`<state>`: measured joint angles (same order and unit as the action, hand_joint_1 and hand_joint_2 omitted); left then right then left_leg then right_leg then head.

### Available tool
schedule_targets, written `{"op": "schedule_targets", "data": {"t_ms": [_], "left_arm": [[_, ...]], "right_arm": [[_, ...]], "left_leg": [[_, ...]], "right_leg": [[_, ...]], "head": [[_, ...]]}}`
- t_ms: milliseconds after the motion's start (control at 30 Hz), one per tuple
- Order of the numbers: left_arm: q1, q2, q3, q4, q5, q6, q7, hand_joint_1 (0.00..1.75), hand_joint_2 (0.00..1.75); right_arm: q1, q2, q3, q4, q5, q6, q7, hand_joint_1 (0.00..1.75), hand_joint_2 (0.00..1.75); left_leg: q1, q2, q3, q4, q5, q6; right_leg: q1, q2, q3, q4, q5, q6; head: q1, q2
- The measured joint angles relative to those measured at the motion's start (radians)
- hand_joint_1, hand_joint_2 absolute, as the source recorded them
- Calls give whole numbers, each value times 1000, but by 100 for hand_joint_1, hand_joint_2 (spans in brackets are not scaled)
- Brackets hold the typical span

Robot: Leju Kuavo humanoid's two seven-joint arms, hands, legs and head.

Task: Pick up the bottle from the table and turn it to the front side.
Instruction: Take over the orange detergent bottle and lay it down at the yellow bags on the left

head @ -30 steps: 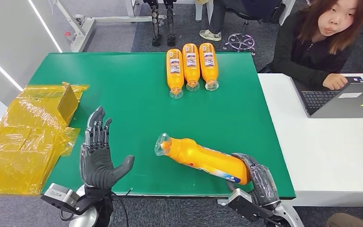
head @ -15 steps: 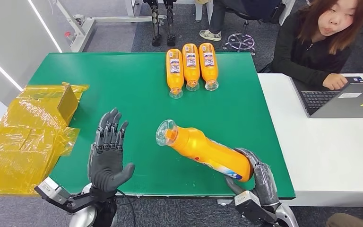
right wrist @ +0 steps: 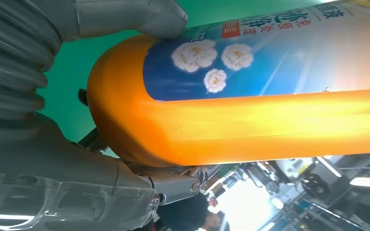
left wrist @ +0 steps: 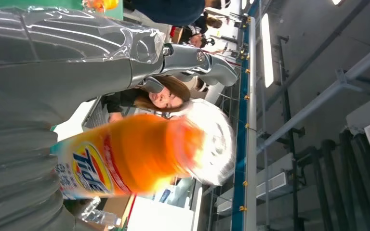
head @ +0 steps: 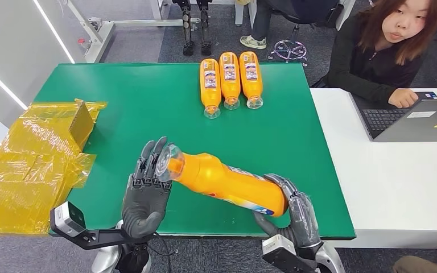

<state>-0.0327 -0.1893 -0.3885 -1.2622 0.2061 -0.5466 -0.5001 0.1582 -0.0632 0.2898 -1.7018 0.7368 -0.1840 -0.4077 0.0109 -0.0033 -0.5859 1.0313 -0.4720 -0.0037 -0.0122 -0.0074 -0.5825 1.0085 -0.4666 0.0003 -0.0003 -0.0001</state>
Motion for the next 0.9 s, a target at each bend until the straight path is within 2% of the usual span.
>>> {"op": "schedule_targets", "data": {"t_ms": [433, 900], "left_arm": [[-49, -18, -22, 59, 15, 31, 2, 0, 175], [-66, 1, -10, 47, -19, 105, -2, 0, 175]], "right_arm": [[-10, 60, 143, -20, 16, 0, 20, 175, 175], [5, 58, 208, 16, -61, -15, 31, 175, 175]], "left_leg": [[0, 0, 0, 0, 0, 0], [0, 0, 0, 0, 0, 0]], "right_leg": [[0, 0, 0, 0, 0, 0], [0, 0, 0, 0, 0, 0]], "head": [[0, 0], [0, 0]]}}
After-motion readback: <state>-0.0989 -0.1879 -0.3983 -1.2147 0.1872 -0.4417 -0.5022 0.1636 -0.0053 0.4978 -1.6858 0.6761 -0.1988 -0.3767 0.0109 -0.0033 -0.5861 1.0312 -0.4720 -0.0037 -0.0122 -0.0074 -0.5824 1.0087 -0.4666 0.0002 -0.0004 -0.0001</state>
